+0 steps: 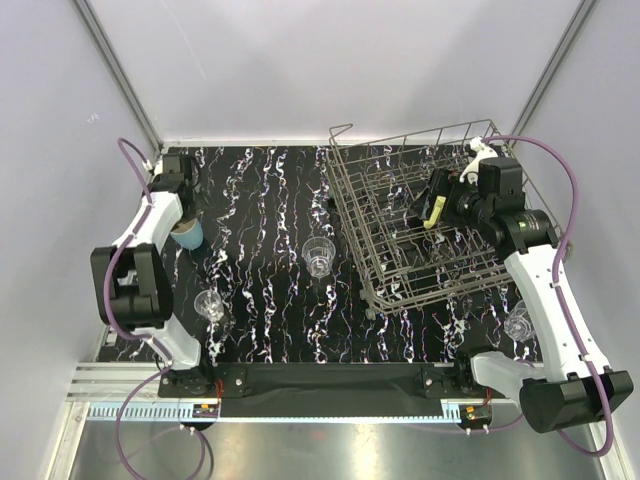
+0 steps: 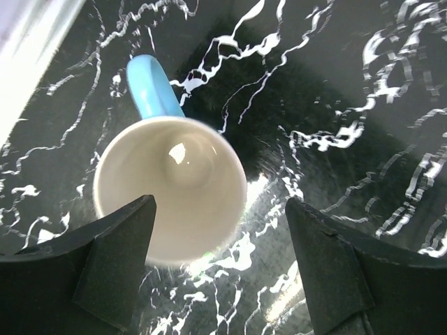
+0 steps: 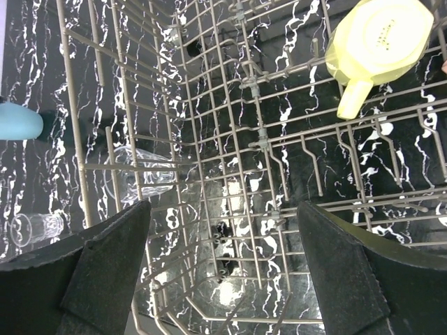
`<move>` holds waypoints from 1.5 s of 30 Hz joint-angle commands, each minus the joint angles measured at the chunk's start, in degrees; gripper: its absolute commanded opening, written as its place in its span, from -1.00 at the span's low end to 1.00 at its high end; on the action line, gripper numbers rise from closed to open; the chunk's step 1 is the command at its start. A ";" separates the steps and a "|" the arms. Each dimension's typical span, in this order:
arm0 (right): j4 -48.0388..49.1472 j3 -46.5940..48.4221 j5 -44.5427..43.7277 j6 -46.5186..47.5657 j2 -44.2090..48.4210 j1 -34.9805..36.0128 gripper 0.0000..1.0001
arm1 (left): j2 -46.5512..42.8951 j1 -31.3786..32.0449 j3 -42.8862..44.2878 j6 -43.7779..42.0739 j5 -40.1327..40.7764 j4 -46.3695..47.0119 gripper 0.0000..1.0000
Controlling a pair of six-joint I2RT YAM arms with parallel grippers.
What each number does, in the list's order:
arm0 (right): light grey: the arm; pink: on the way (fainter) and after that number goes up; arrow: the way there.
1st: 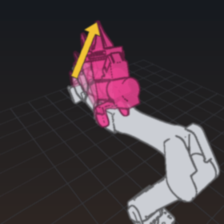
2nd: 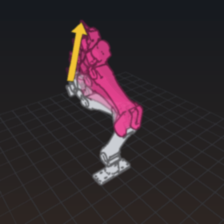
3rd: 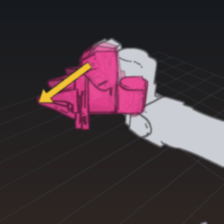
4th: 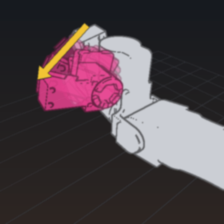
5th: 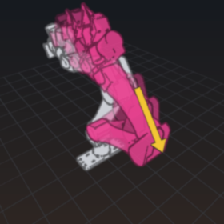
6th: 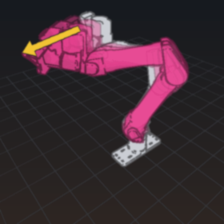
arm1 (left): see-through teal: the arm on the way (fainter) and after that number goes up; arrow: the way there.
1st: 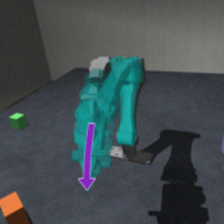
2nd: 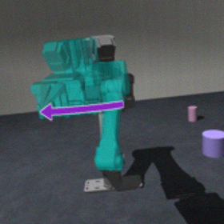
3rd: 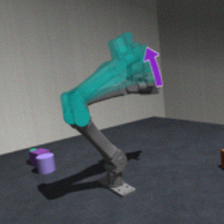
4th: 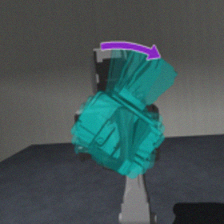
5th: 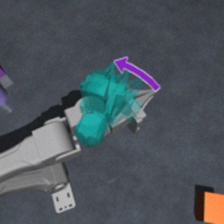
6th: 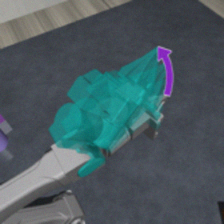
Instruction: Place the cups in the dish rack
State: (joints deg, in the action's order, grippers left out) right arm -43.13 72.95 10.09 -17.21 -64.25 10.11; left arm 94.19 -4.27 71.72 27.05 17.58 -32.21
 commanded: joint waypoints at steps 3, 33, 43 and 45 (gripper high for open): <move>2.00 2.81 3.09 -2.29 0.18 0.09 0.86 | 5.99 -3.63 5.09 0.64 -5.27 -0.83 0.54; 0.24 5.54 6.70 -7.22 -2.90 0.09 0.86 | -9.81 -3.46 -5.97 3.97 -35.32 14.08 -1.00; 3.14 3.96 12.85 -12.93 -2.55 0.00 0.86 | -19.65 3.38 -11.25 5.91 -57.47 30.08 -1.00; 4.55 3.08 14.78 -14.42 -1.76 0.09 0.86 | -21.93 5.40 -11.87 7.22 -61.87 34.83 -1.00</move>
State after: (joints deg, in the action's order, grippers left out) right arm -42.28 76.14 20.67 -28.67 -67.77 10.11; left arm 77.76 -1.52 59.31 32.27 -32.10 -11.81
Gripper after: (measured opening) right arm 0.929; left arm 0.131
